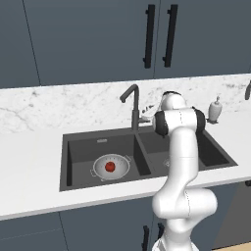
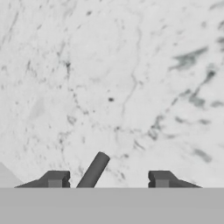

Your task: Put the colander in the sink, put the apple in the colander, and turn on the sink faucet and pour water over the colander.

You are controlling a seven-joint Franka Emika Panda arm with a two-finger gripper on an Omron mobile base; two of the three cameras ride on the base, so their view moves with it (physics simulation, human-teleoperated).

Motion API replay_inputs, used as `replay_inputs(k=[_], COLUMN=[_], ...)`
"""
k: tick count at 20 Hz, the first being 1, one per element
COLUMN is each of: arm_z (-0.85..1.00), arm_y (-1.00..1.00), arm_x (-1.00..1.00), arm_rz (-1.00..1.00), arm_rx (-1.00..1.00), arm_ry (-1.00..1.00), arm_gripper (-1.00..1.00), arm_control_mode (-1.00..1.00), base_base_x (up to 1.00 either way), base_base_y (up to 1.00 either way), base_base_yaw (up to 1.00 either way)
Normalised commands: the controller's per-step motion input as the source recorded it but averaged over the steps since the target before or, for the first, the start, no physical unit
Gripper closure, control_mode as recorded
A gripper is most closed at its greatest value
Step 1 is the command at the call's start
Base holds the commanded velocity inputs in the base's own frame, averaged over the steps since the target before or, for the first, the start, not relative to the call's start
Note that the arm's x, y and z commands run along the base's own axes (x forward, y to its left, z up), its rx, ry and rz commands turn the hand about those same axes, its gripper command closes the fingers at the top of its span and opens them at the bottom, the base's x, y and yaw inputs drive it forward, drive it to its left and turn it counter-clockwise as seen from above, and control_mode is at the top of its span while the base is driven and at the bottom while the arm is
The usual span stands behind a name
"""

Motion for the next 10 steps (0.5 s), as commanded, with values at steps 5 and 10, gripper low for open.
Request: replay_inputs(k=[5,10], arm_z=[-0.04,-0.03], arm_y=[-0.08,-0.24], arm_x=[0.04,0.01], arm_rz=[-0.01,-0.05], arm_rx=[0.0,0.0], arm_ry=[0.0,0.0], arm_gripper=[1.0,1.0], arm_control_mode=[-1.0,-1.0], base_base_x=[0.0,0.0], base_base_y=[0.0,0.0], base_base_yaw=[0.0,0.0])
